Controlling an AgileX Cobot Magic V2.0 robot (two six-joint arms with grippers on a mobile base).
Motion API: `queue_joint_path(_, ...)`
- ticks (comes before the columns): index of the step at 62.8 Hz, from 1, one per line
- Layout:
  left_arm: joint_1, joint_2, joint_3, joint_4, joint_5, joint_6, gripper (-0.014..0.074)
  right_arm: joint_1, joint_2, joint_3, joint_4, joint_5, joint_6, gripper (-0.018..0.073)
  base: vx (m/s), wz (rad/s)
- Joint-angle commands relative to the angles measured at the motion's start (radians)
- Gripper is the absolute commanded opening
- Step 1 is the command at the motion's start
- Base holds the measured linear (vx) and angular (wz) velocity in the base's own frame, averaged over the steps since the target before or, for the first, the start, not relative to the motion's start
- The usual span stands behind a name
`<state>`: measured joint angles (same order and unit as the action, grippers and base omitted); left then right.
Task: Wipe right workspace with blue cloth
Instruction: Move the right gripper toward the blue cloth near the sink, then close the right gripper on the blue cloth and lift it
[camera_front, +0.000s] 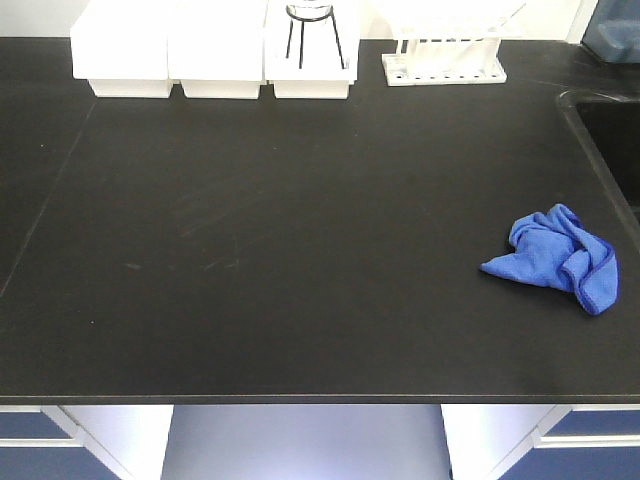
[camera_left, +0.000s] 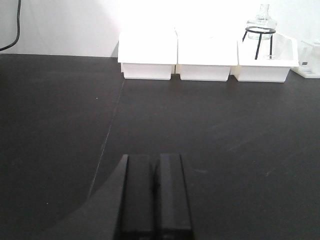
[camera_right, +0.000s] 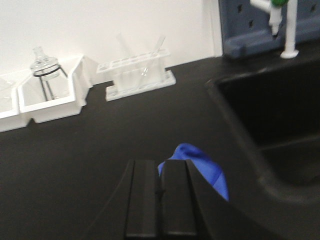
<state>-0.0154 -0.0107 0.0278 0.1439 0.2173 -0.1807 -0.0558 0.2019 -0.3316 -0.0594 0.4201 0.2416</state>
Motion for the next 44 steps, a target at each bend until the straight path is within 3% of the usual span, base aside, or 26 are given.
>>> queue_joint_path(1, 0.005, -0.015, 0.030, 0.001, -0.082, -0.008, -0.0006, -0.002, 0.125, -0.116, -0.106, -0.064, -0.005, 0.0021, 0.00, 0.00)
queue_joint_path(9, 0.005, -0.015, 0.030, 0.001, -0.082, -0.008, -0.0006, -0.002, 0.353, -0.204, -0.252, -0.064, -0.006, 0.0027, 0.00, 0.00)
queue_joint_path(16, 0.005, -0.015, 0.030, 0.001, -0.082, -0.008, -0.0006, -0.002, 0.538, -0.239, -0.314, -0.073, -0.006, 0.0030, 0.00, 0.00)
queue_joint_path(34, 0.005, -0.015, 0.030, 0.001, -0.082, -0.008, -0.0006, -0.001, 0.914, -0.258, -0.356, -0.283, -0.005, 0.0039, 0.00, 0.00)
queue_joint_path(44, 0.005, -0.015, 0.030, 0.001, -0.082, -0.008, -0.0006, -0.001, 1.069, -0.258, -0.360, -0.290, -0.005, 0.0100, 0.00, 0.00)
